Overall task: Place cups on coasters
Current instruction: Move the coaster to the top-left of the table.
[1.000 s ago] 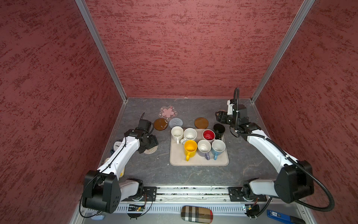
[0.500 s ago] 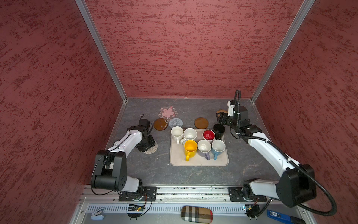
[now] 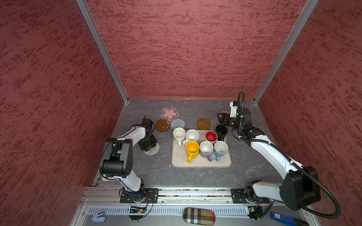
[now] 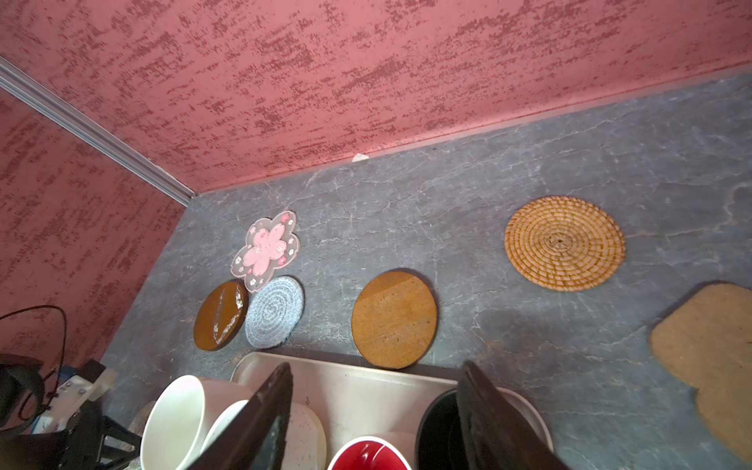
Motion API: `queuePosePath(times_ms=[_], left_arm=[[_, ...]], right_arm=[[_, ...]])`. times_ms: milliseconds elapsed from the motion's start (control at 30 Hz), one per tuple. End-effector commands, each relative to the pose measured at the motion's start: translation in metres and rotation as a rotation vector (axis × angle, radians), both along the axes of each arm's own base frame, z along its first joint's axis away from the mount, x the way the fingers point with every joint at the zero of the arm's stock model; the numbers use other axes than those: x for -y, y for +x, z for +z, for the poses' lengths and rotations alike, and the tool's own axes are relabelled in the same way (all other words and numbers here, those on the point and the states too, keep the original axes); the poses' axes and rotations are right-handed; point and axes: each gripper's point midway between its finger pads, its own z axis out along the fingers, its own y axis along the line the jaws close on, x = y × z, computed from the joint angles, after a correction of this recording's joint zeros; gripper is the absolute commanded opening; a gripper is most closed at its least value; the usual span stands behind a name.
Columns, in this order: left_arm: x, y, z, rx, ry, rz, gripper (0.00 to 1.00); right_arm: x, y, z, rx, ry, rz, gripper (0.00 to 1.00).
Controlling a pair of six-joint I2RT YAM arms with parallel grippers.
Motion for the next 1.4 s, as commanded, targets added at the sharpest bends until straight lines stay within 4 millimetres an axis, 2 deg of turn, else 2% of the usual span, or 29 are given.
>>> queuePosePath(times_ms=[0, 233, 633, 733, 900, 1000, 1100, 1200, 1367], left_arm=[[-0.006, 0.023, -0.004, 0.023, 0.031, 0.022, 0.35], [-0.013, 0.063, -0.008, 0.023, 0.059, 0.050, 0.35], [-0.060, 0.149, -0.008, 0.047, 0.115, 0.134, 0.35], [-0.074, 0.172, -0.008, 0.056, 0.121, 0.144, 0.35], [-0.101, 0.210, -0.006, 0.091, 0.112, 0.152, 0.36], [-0.108, 0.231, 0.001, 0.131, 0.103, 0.139, 0.36], [-0.106, 0.244, 0.006, 0.159, 0.083, 0.125, 0.37], [-0.104, 0.254, 0.017, 0.202, 0.065, 0.111, 0.45], [-0.098, 0.271, 0.059, 0.310, 0.037, 0.075, 0.72]], right_arm=[[-0.004, -0.004, 0.023, 0.072, 0.047, 0.010, 0.66], [0.000, -0.002, 0.021, 0.070, 0.084, 0.005, 0.66], [0.017, 0.013, 0.004, 0.021, 0.145, -0.018, 0.65], [0.017, 0.014, 0.002, 0.022, 0.132, -0.015, 0.68], [0.007, 0.016, -0.008, -0.018, 0.132, 0.025, 0.69], [-0.004, 0.016, -0.012, -0.035, 0.103, 0.045, 0.69], [-0.013, 0.017, -0.011, -0.038, 0.073, 0.051, 0.69], [-0.020, 0.018, -0.008, -0.037, 0.079, 0.053, 0.70], [-0.038, 0.020, 0.002, -0.027, 0.130, 0.095, 0.75]])
